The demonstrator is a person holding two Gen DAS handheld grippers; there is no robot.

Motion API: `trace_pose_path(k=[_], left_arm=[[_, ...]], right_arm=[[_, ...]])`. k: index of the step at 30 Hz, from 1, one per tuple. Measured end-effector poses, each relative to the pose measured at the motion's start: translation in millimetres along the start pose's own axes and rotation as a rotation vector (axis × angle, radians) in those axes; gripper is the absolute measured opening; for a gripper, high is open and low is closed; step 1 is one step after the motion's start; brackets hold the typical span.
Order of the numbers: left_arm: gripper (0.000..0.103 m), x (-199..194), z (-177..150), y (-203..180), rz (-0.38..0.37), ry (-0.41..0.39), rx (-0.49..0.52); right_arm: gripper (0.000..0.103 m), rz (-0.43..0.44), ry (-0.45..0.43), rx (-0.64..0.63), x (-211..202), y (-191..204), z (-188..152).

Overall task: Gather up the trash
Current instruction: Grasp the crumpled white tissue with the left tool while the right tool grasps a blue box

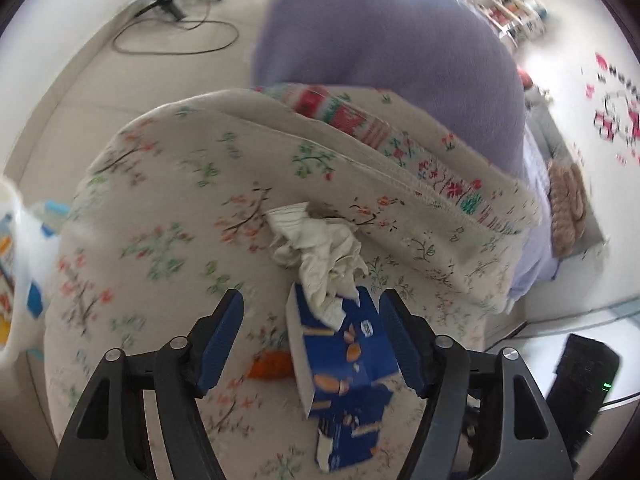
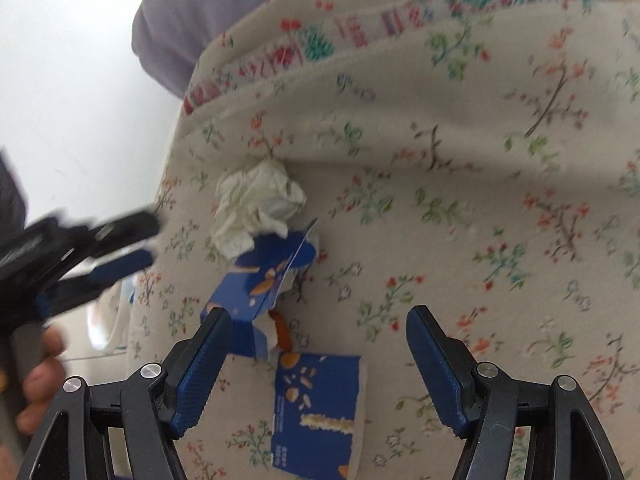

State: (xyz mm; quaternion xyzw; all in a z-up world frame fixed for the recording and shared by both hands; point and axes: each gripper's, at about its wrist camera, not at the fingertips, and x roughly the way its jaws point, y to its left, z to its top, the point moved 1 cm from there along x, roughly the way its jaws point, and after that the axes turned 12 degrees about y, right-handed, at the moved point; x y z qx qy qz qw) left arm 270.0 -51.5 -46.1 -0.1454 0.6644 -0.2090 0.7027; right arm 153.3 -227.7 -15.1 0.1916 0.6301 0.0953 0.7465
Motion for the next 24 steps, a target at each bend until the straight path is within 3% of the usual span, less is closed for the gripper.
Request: trace_pose_path(k=[2,6,8,10,11,15,24], left_arm=[[0.073,16.5,8.3,-9.1,0.031,0.014,0.013],[0.073,34.0,20.5,-17.9,0.006,0.002,0.0],[0.07,41.7,22.7,-21.5,0.046,-0.003,0.024],[0.049,48.8,24.0,-20.2,0.065,0.01,0.028],[0.034,51.4,24.0,-16.3,0.059,0.024,0.019],[0.018,48.8,23.7,-6.9,0.046,0.021,0.01],[0.013,3.3,14.8,19.7,-0.006,-0.04,-0.011]], right_arm=[[0.077,-0.008,0.009,-0.002,4.4,2.3,-0.5],[0.077,0.016,0.037,0.0,13.5,6.9,-1.2],[0.077,0.01,0.044,-0.005,16.7,10.0,-1.6],[0.077,0.008,0.046,-0.007,18.1,12.6,-1.5],[0.077,0.009,0.046,-0.008,18.9,13.6,-1.2],[0.077,0.013,0.045,-0.001,23.7,14.7,0.8],[0.077,0.081,0.059,0.057,38.3,10.4,11.7]])
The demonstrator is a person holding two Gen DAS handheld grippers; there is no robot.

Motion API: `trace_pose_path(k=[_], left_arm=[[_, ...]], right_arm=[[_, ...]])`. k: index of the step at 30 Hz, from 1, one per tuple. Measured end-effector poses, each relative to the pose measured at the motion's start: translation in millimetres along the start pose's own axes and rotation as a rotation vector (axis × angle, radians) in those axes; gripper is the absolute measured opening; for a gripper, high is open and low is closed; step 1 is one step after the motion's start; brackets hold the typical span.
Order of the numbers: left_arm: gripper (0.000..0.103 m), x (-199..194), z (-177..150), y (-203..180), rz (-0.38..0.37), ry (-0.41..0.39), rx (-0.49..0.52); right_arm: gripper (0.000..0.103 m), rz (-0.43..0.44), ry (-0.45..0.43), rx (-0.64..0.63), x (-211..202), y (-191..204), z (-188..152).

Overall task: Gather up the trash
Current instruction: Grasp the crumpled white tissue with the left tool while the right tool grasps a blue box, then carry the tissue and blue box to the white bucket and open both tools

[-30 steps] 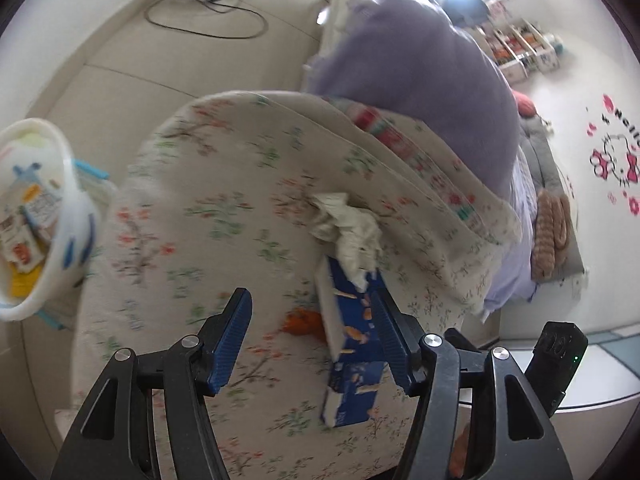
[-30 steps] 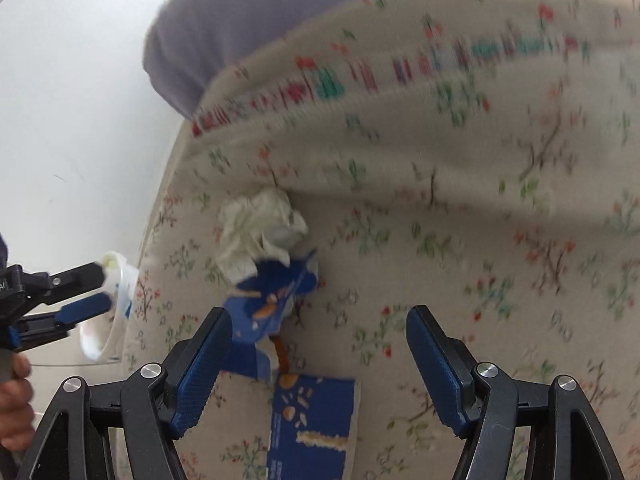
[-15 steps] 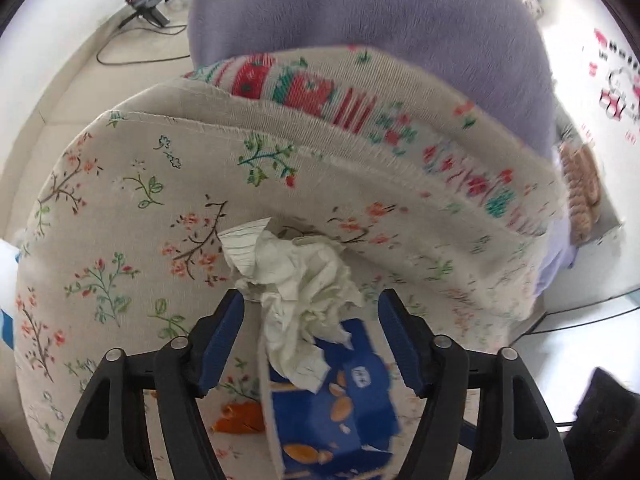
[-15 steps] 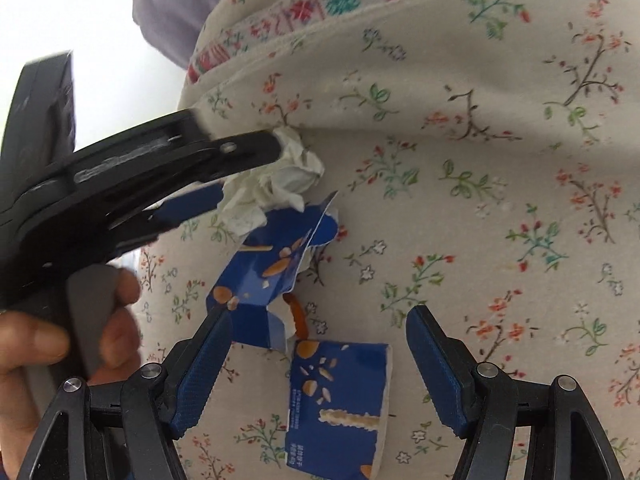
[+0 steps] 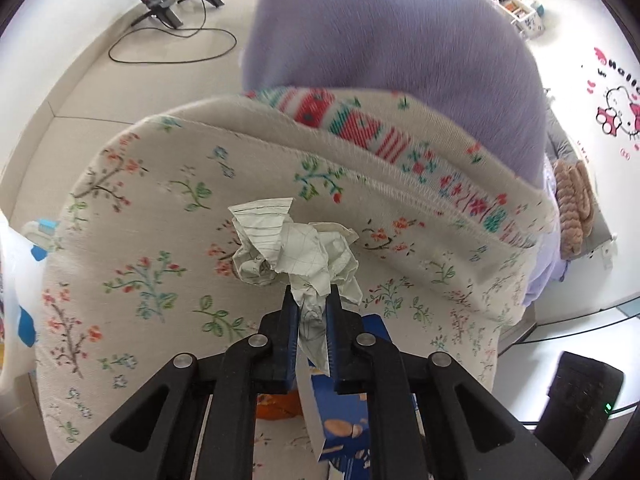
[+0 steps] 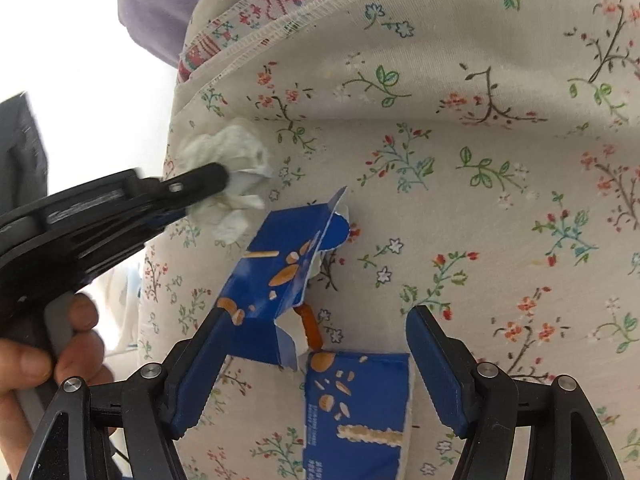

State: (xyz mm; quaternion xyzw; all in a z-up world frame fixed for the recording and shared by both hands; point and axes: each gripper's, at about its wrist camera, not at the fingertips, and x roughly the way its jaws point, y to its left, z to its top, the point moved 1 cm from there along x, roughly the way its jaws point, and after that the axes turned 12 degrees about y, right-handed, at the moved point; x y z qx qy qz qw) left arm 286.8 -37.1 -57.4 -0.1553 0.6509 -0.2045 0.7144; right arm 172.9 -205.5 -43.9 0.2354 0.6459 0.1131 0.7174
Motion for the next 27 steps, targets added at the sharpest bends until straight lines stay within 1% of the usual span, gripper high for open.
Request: trace_pose_path(k=[5,9,10,12,13,14,15,16,19,24,27], left_arm=[[0.013,-20.4,-7.1,4.3,-0.019,-0.02,0.001],[0.013,-37.8,-15.1,6.5,-0.026,-0.039,0.012],[0.013,-40.8,-17.4,5.5,-0.025,-0.041,0.013],[0.013,-49.1,-21.4,10.0,-0.019,-0.049,0.014],[0.013,-54.1,-23.4,13.3,-0.017,-0.054,0.014],[0.013,-59.0,-25.6,17.0,-0.017,-0.057,0.011],[0.013,-63.0,-27.3,20.7,-0.019,-0.06,0.008],[0.013,-67.8,-29.3,25.0,-0.022,-0.062,0.004],[0.013,-85.8,-35.6,41.8,-0.026,-0.078,-0.009],[0.013,-116.7,-46.4,80.1,-0.03,-0.113,-0.055],[0.013,-134.2,-51.4,113.2,-0.016,-0.128,-0.107]], right_arm=[[0.077,0.043,0.008,0.027,10.5,-2.3,7.0],[0.076,0.079,0.027,0.051,26.5,0.4,12.9],[0.074,0.077,0.025,0.048,29.2,2.5,14.3],[0.065,0.073,0.018,0.042,33.7,5.5,15.0],[0.053,0.076,0.019,0.04,34.2,7.0,12.7],[0.035,0.08,0.022,0.044,36.3,8.0,13.5],[0.026,0.08,0.021,0.05,38.1,8.3,13.1],[0.014,0.081,0.015,0.052,38.3,9.6,13.4],[0.006,0.078,-0.033,0.021,32.0,21.2,13.1],[0.005,0.081,-0.113,-0.067,12.4,51.0,6.5],[0.005,0.079,-0.148,-0.115,7.9,70.3,2.1]])
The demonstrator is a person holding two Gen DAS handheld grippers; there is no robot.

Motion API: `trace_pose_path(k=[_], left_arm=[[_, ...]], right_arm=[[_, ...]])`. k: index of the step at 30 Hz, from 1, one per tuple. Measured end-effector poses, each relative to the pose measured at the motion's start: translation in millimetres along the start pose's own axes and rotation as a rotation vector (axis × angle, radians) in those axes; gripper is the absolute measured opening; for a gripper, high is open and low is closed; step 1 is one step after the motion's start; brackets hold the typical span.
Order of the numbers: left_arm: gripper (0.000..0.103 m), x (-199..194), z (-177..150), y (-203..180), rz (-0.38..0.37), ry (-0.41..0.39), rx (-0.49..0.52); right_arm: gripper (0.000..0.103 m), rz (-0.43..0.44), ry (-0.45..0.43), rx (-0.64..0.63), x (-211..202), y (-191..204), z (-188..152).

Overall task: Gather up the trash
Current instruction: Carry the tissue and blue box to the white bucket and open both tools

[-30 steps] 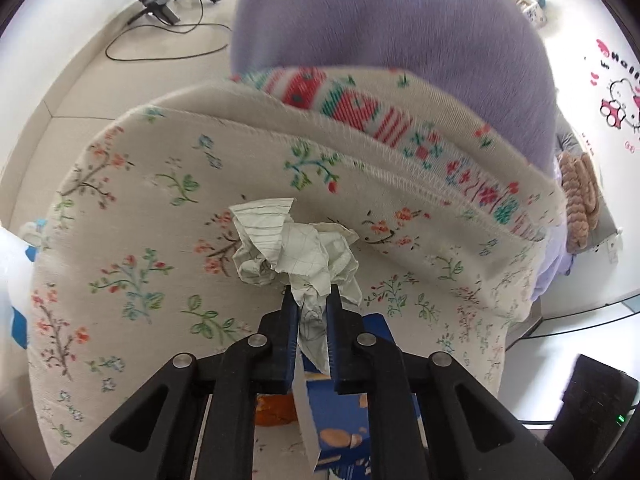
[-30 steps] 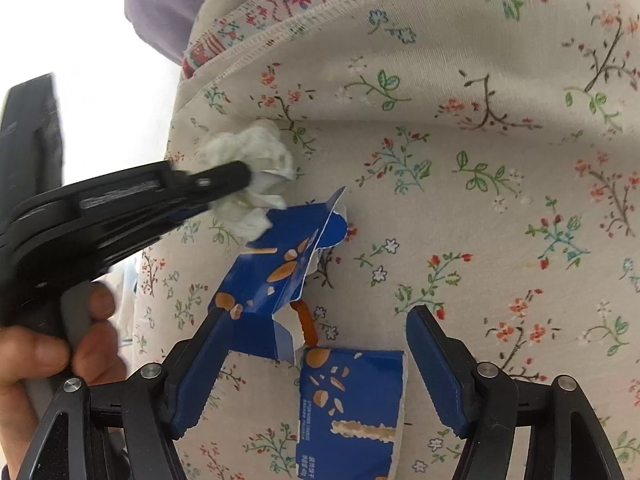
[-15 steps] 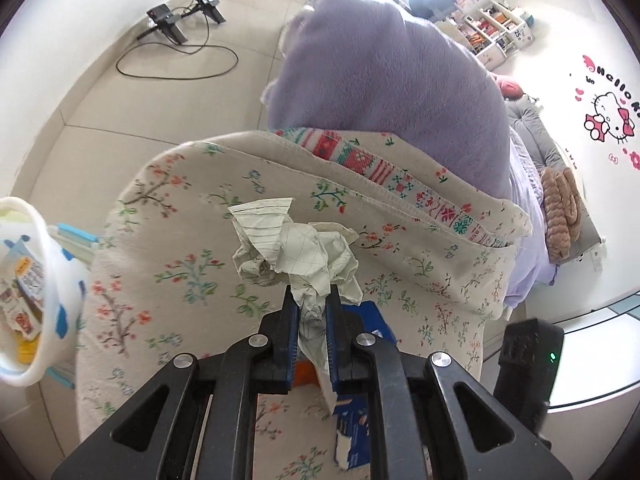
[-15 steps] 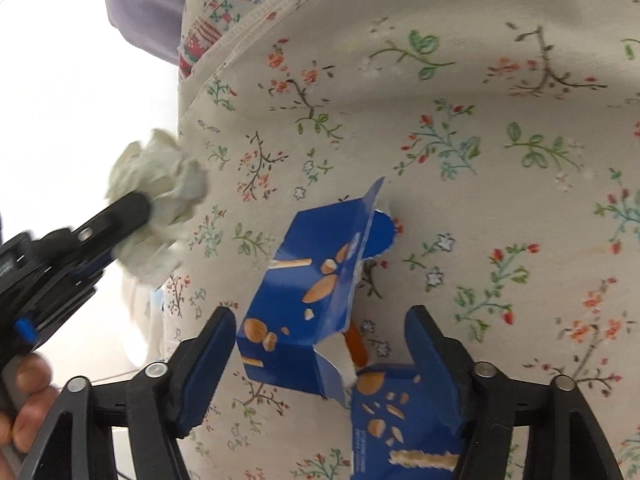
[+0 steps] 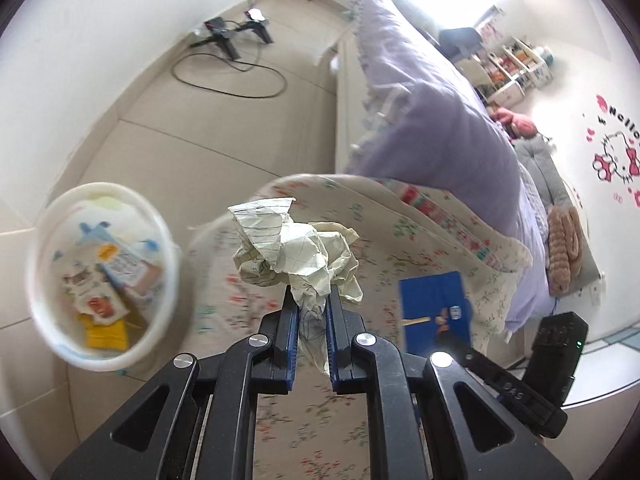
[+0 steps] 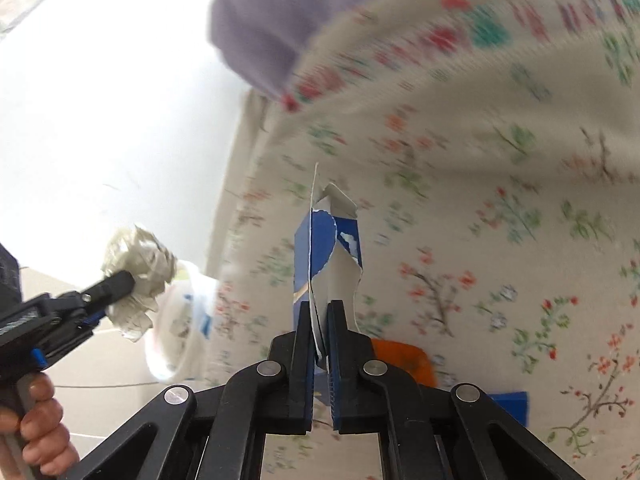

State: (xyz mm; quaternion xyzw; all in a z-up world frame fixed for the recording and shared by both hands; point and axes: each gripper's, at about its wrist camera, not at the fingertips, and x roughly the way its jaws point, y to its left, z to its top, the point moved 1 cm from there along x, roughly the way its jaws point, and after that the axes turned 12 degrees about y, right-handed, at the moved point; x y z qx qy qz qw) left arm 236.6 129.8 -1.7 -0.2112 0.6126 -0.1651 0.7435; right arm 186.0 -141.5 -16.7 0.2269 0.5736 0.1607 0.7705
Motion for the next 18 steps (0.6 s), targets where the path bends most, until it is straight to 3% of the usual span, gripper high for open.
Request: trace_pose_path(k=[8,12,18], left_arm=[[0.013,-27.3,-2.5,90.6,0.103,0.008,-0.182],[0.013,-35.5,-3.4,113.7,0.127,-0.006,-0.214],[0.013,-29.4,-1.5,134.2,0.169,0.021,-0.252]], right_arm=[[0.005,0.007,0.039,-0.108,44.3,50.6,-2.5],[0.005,0.017,0.071,-0.129,73.7,69.2,-0.1],[0.005,0.056,0.073,-0.142,83.4,96.4,-6.5]])
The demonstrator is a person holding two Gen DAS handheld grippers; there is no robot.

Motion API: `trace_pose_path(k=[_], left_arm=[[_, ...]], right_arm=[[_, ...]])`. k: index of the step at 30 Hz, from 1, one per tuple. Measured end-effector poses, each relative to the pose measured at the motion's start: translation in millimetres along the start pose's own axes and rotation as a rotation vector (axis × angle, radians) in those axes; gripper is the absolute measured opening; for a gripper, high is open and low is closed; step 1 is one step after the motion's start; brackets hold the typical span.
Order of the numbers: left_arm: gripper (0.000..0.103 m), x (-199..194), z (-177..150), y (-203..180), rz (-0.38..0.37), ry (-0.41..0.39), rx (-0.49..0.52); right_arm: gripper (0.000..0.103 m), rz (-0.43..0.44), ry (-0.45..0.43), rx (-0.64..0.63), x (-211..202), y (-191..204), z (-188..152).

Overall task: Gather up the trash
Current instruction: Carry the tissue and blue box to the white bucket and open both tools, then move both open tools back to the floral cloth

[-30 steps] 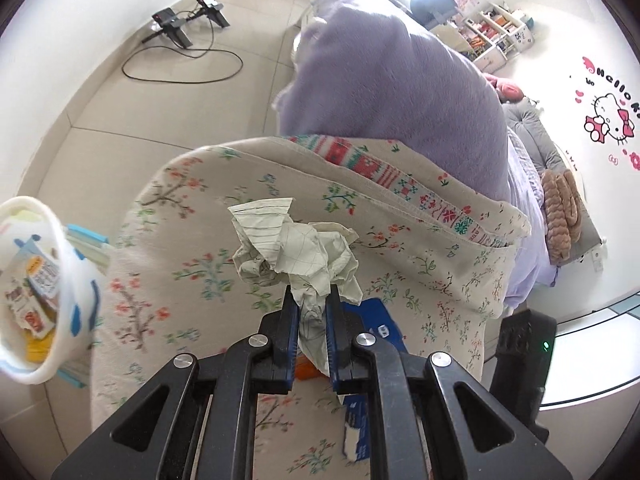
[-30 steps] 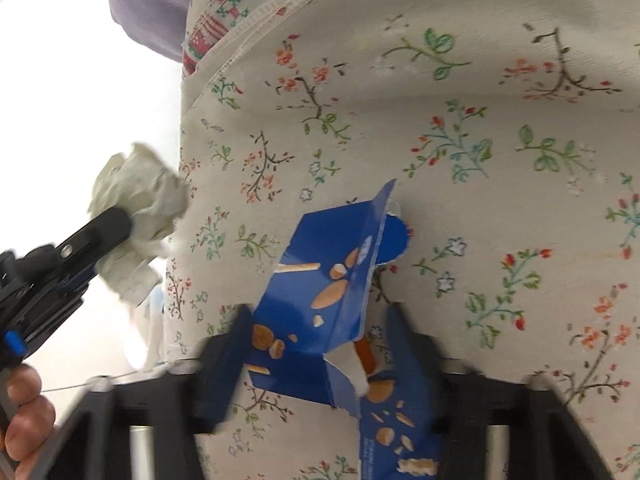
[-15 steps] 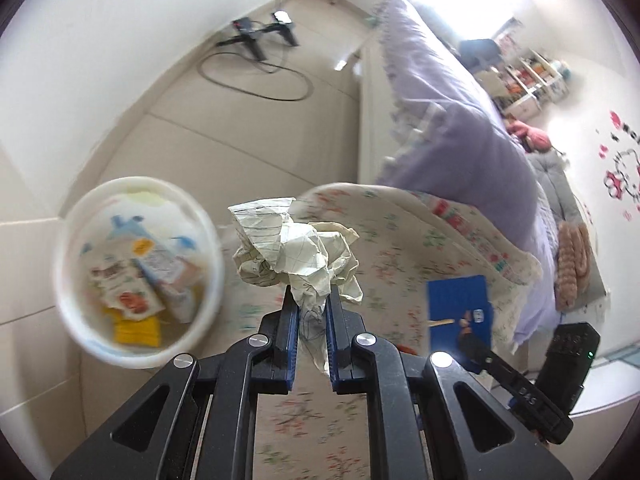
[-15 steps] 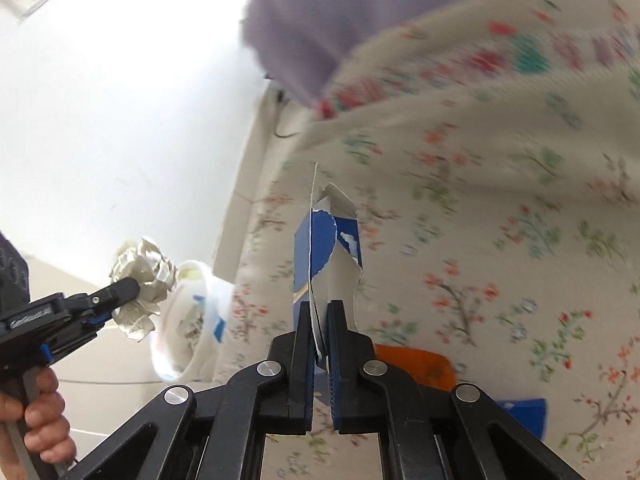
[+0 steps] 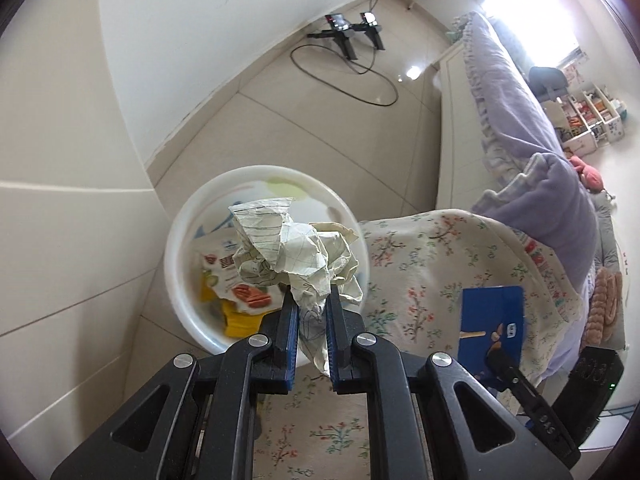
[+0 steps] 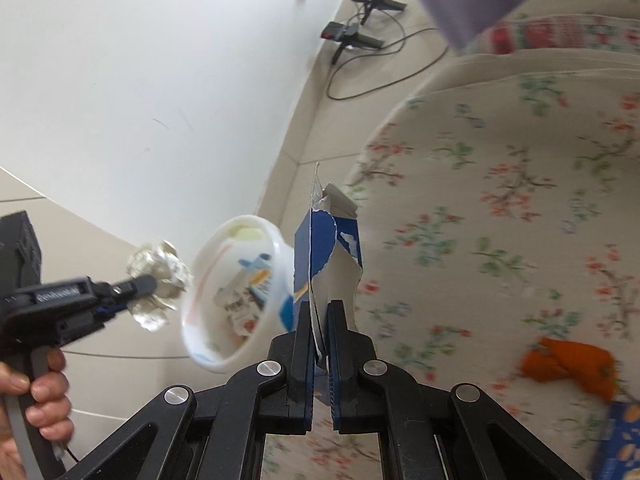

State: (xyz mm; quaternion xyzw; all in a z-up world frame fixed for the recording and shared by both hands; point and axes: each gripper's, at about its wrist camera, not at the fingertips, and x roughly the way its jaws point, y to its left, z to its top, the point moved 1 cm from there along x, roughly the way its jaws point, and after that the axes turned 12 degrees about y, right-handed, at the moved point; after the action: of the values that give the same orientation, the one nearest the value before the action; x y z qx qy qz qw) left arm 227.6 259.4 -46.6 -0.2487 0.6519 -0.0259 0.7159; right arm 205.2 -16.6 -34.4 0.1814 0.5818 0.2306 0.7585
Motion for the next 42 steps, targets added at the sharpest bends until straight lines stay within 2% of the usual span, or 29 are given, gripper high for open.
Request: trace_pose_path(k=[4,6,8,13,18,19,20,21,23,28,33,37,39,42], left_arm=[[0.018,9.9,4.4,13.5,0.051,0.035,-0.046],[0.033,10.6,6.7,20.1,0.072,0.044,-0.07],[0.042,5.7,8.0,23.1,0.072,0.021,-0.08],[0.043,-8.4,5.1,23.8,0.058,-0.012,-0.068],[0.043,-12.8,7.2,32.4,0.04,-0.016,-0.099],[0.043,-13.9,7.4,32.5,0.039,-0.018,-0.101],[0.043,-14.5,7.4,32.0,0.039,-0.02,-0.099],[0.043,-15.1,7.1,31.0,0.039,-0.021,-0.096],[0.043,-16.5,5.8,27.3,0.037,-0.025,-0.085],[0.043,-16.6,2.0,9.4,0.044,-0.035,-0.041],[0.05,-4.4,-8.0,-36.3,0.041,-0.01,0.072],[0.053,7.9,-25.2,-90.4,0.046,0.004,0.219],[0.058,16.0,-36.0,-117.1,0.049,0.009,0.281],[0.062,32.3,-52.9,-154.9,0.049,0.029,0.36]], right_arm=[[0.005,0.068,0.007,-0.001,16.7,19.1,2.9],[0.005,0.083,0.017,-0.012,28.8,30.3,5.9],[0.005,0.086,0.031,-0.034,44.2,46.3,9.1],[0.006,0.084,0.058,-0.08,75.2,75.9,14.4],[0.011,0.106,0.064,-0.112,95.6,96.5,14.1],[0.023,0.102,0.075,-0.118,100.7,98.6,13.6],[0.042,0.089,0.094,-0.118,105.2,98.9,12.4],[0.047,0.079,0.102,-0.117,107.8,97.9,10.1],[0.047,0.053,0.104,-0.128,106.4,95.1,6.5],[0.048,-0.021,0.073,-0.149,67.0,74.4,-4.0],[0.06,-0.145,0.01,-0.148,0.1,35.9,-20.8],[0.065,-0.229,-0.05,-0.058,-58.6,-14.7,-43.9],[0.071,-0.262,-0.104,0.032,-88.1,-48.0,-59.8],[0.073,-0.324,-0.161,0.144,-116.1,-87.1,-83.0]])
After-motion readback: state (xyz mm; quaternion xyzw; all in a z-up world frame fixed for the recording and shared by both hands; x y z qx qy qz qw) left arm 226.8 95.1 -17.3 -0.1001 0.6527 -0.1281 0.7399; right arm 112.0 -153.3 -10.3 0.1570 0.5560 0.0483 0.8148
